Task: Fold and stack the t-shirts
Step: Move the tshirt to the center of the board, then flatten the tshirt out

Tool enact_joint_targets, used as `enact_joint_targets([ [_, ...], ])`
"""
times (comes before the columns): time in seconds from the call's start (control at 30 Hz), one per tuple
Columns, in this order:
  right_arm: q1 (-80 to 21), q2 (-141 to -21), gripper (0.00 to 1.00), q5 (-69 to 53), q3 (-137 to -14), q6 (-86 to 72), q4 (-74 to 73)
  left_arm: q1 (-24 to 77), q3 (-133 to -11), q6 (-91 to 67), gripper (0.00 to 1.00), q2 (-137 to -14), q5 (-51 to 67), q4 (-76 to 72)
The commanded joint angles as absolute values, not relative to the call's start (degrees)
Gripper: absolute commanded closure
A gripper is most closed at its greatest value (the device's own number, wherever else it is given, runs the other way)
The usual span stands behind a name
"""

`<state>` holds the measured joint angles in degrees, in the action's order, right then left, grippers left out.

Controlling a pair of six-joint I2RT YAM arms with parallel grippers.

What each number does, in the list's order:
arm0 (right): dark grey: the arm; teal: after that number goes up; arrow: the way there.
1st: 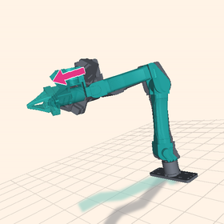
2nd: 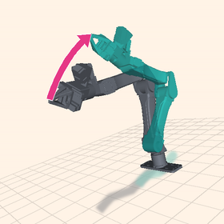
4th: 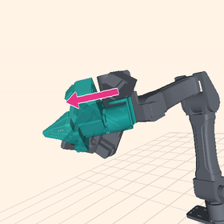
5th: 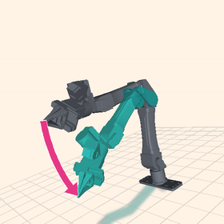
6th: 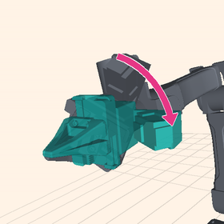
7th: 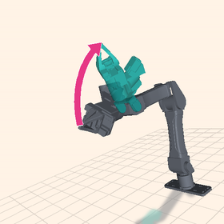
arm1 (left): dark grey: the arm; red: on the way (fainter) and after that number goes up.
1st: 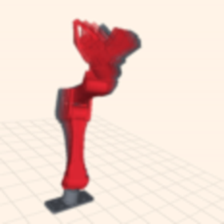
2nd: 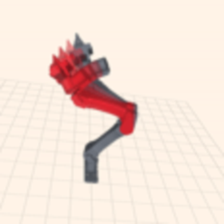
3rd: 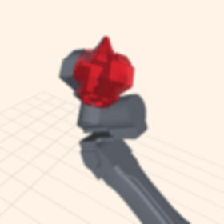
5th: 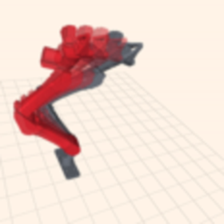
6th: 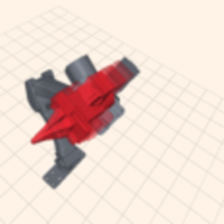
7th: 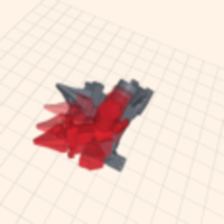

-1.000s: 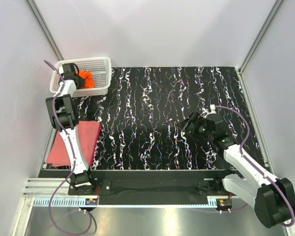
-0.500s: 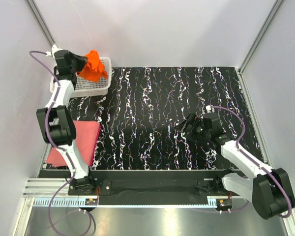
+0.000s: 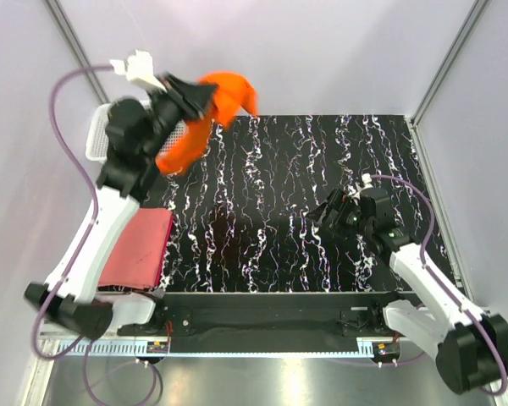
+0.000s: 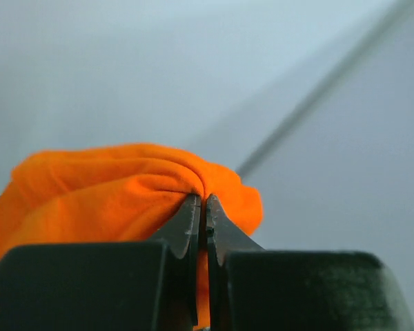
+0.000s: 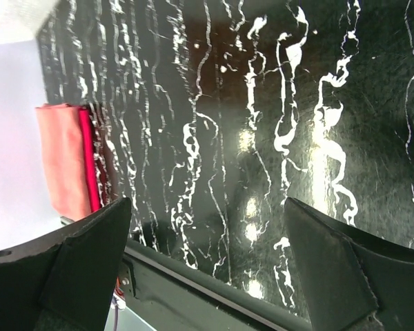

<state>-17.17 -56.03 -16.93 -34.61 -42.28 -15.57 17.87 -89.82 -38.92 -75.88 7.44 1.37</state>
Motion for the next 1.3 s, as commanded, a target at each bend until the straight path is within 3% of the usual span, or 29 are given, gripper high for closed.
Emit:
enact_joint_targets([
  [0.0, -16.6, -51.2, 0.02, -15.0, -37.2, -41.7, -19.6, 24.2, -78.4, -35.0, 0.53, -72.4, 7.2, 4.7],
  [0.1, -16.5, -48.7, 0.02, -13.4, -37.9, -41.7, -22.5, 33.0, -65.3, -33.9, 0.20, -68.7, 8.2, 5.4],
  [0.17, -16.4, -48.3, 0.02, -12.4, -38.8, -40.9, -24.9, 38.0, -56.3, -33.0, 0.14, -64.5, 3.9, 9.0],
  [0.43, -16.4, -52.5, 0.03, -11.0, -38.9, -37.5, -30.8, 39.2, -37.7, -34.5, 0.25, -46.9, 3.2, 17.8],
  [0.53, -16.5, -58.0, 0.14, -16.1, -38.8, -35.2, -27.8, 39.2, -33.1, -38.7, 0.27, -45.8, 1.3, 19.1],
  [0.63, -16.5, -64.6, 0.21, -22.4, -39.2, -34.3, -21.7, 39.1, -31.6, -41.4, 0.29, -50.2, -1.6, 18.1],
  [0.73, -16.9, -71.7, 0.18, -25.7, -42.1, -31.9, -18.4, 39.1, -32.3, -43.9, 0.31, -56.9, -4.8, 17.8],
  [0.83, -20.8, -78.5, 0.15, -28.3, -48.1, -29.3, -16.7, 38.4, -32.9, -45.4, 0.41, -61.9, -8.4, 15.7],
  [1.0, -29.1, -87.2, 0.10, -18.0, -63.3, -26.0, -23.6, 34.9, -33.0, -44.7, 0.44, -65.5, -9.4, 9.9],
  [1.13, -34.5, -97.6, 0.08, -11.1, -74.2, -24.2, -29.6, 26.6, -32.0, -45.1, 0.41, -71.3, -1.1, 3.0],
  [1.27, -39.3, -105.6, 0.21, -4.9, -83.5, -23.6, -35.0, 22.8, -32.3, -46.0, 0.42, -78.6, 7.2, -2.2],
])
